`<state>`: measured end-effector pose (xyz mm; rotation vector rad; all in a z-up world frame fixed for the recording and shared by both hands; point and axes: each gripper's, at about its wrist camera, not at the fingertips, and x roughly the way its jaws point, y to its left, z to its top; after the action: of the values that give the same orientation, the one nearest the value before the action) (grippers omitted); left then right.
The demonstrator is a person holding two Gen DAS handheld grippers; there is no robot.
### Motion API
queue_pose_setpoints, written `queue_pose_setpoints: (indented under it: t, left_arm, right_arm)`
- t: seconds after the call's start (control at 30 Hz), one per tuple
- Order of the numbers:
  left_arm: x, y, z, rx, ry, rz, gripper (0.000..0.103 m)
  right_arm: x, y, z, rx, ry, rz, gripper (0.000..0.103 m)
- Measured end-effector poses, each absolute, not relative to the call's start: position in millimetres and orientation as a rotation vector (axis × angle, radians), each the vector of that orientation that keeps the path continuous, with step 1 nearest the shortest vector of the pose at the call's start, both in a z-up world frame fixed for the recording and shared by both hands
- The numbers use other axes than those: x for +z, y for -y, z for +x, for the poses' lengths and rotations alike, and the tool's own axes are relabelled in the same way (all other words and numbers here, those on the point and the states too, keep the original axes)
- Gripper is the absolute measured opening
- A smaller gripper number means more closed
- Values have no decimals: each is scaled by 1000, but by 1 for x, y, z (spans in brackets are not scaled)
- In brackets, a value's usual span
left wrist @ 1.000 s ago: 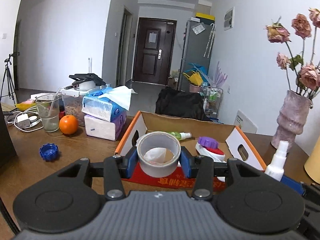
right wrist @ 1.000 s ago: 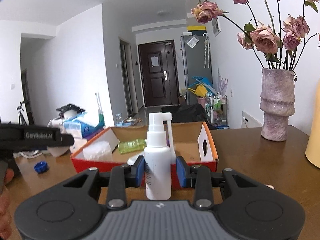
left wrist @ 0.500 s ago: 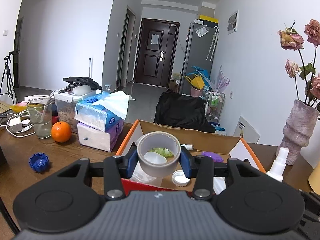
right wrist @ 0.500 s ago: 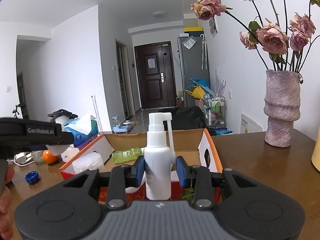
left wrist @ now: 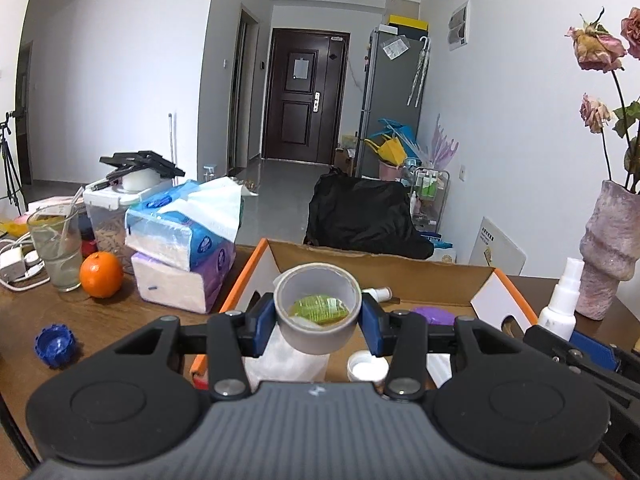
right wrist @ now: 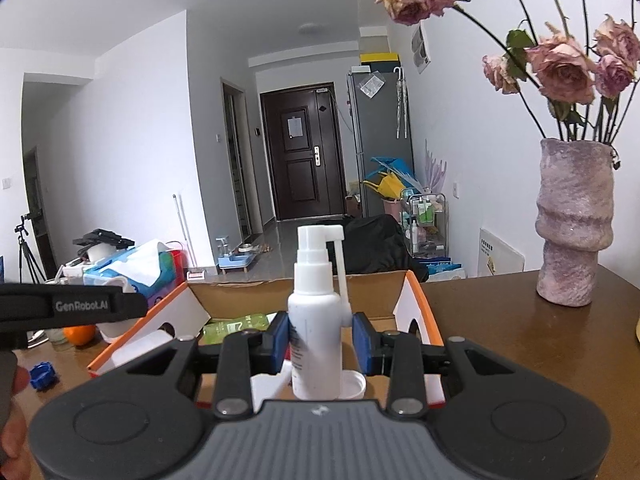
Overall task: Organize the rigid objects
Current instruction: 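Carry the tape roll and spray bottle over the cardboard box with both tools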
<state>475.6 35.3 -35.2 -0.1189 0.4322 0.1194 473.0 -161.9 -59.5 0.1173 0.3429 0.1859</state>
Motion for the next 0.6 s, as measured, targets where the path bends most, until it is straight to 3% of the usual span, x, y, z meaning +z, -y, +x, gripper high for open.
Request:
queue_pose_setpoints:
  t: [0.6]
  left_arm:
    - [-55, -31, 533, 111, -462, -32, 45]
  right_arm:
    - [-70, 157, 533, 160, -367, 95, 33]
